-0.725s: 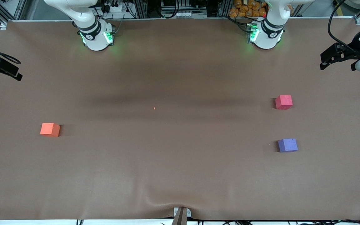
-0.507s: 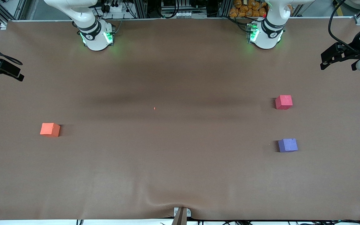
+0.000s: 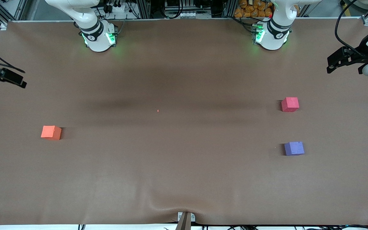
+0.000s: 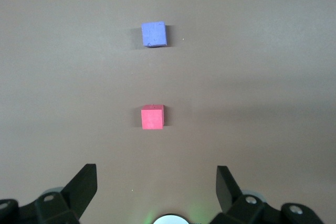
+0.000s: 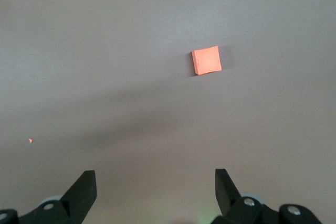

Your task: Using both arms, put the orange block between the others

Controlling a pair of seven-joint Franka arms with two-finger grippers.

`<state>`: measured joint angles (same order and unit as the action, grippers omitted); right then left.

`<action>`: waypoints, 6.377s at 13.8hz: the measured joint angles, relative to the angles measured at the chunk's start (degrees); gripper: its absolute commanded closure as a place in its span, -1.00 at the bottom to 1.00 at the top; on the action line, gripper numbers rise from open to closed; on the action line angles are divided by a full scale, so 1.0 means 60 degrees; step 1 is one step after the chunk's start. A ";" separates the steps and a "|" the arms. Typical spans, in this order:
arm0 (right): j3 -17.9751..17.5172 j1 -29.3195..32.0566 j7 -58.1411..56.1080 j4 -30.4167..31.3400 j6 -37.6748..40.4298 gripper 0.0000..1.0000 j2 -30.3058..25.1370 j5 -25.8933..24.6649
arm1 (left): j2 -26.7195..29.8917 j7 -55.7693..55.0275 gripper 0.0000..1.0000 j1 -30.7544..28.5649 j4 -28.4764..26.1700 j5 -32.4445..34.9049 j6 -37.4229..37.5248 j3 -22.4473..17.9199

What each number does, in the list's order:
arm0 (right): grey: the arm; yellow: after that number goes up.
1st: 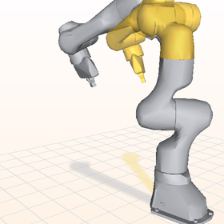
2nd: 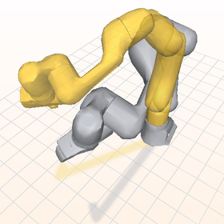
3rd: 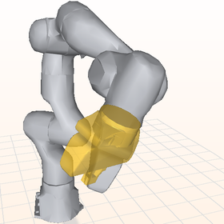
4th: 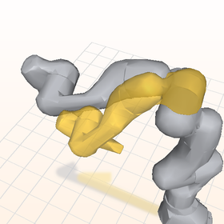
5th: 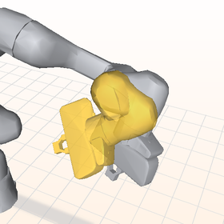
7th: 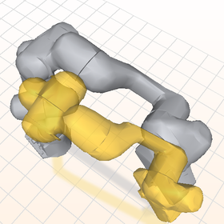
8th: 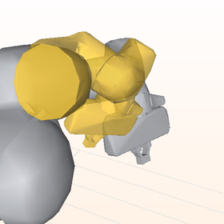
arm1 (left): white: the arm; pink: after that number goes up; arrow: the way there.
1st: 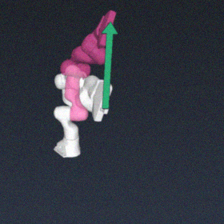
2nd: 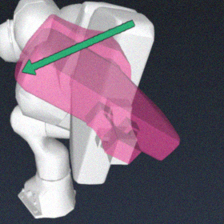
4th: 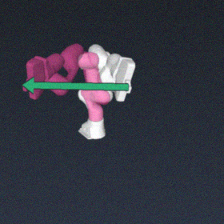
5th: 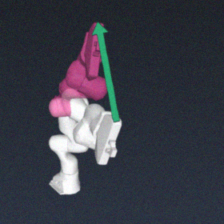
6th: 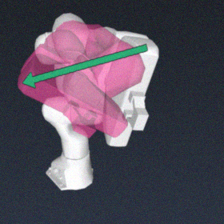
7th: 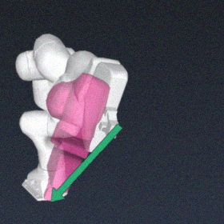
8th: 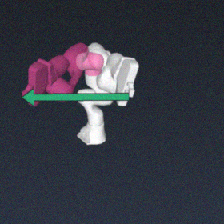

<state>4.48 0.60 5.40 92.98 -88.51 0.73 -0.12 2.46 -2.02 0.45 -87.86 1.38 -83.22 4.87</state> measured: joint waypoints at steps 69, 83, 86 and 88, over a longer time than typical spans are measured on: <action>-0.2296 -0.6136 0.6140 -0.2556 -0.6043 -1.00 0.8260 0.0030 | -0.0208 0.0039 -1.00 0.0002 0.0076 0.0000 0.0137 0.0013; -0.1927 -0.5063 0.5849 -0.3106 -0.4906 -1.00 0.7052 -0.0320 | -0.1601 0.0038 -1.00 0.1095 0.0048 0.0000 -0.1047 0.0193; -0.1766 -0.4525 0.5063 -0.3078 -0.4514 -1.00 0.6837 -0.0652 | -0.2250 -0.0159 -1.00 0.1668 0.0037 -0.0156 -0.1567 0.0216; -0.1708 -0.3925 0.4057 -0.3057 -0.4305 -1.00 0.6682 -0.0700 | -0.2840 -0.0501 -1.00 0.1984 0.0024 -0.0529 -0.1885 0.0253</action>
<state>-5.77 -22.95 29.74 74.63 -114.34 40.82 -4.32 -14.58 -5.03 12.36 -87.72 -1.80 -94.53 6.38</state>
